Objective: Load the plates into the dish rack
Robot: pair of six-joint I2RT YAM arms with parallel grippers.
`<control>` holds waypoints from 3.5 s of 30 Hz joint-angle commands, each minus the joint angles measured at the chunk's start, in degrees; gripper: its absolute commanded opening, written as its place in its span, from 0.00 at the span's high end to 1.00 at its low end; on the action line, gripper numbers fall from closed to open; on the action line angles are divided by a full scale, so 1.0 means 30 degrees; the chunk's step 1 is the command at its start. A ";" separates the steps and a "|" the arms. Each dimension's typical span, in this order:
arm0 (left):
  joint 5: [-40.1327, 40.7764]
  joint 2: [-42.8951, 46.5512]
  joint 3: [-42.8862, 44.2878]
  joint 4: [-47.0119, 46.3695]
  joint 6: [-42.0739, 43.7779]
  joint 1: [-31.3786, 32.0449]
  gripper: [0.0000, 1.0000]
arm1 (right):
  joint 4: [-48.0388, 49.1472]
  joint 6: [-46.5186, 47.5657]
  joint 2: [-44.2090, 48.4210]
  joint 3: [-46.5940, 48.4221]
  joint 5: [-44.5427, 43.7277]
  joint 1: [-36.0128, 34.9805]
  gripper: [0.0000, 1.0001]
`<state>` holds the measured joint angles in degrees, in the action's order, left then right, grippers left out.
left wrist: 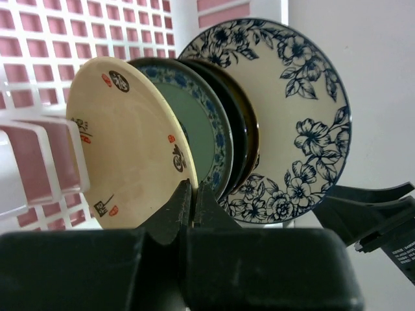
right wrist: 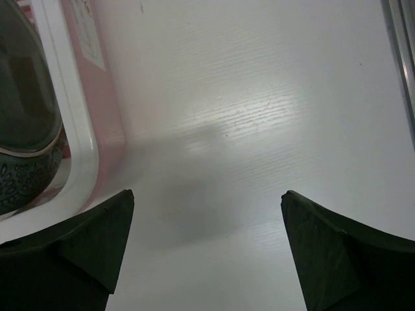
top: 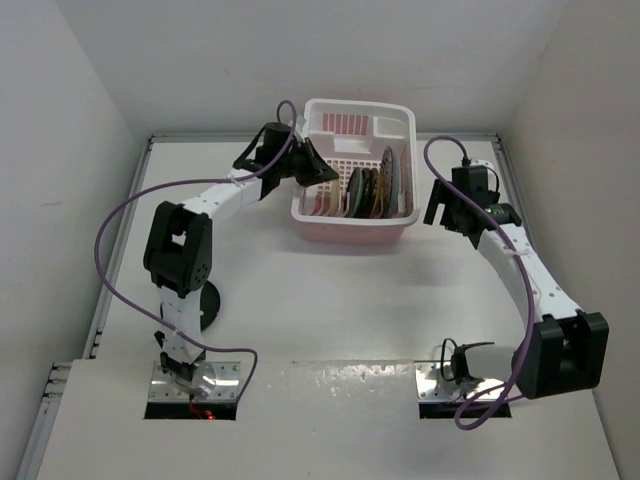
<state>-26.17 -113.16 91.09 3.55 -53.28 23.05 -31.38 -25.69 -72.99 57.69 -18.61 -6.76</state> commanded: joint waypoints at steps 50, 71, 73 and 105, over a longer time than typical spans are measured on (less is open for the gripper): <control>0.0492 -0.3030 0.2713 0.2009 0.1235 0.0843 0.73 | -0.1114 0.2060 -0.1481 0.2098 -0.0975 0.0555 0.07; 0.3062 1.0877 -0.4425 1.0334 2.9478 -0.0886 0.22 | 0.2574 0.4051 -0.0953 0.1543 -0.0443 -0.1112 0.03; 0.6340 1.3426 -0.7752 1.1876 3.0850 -0.0622 0.18 | 0.2870 0.4431 -0.0837 0.1337 -0.0826 -0.1580 0.03; 1.5172 1.3788 -2.2160 0.8924 2.7954 0.1253 0.46 | 0.2665 0.4902 -0.0280 0.0779 -0.0858 -0.3633 0.03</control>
<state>19.99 -69.80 27.00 36.69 31.75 26.46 -24.47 -11.86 -75.68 59.05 -20.84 -17.10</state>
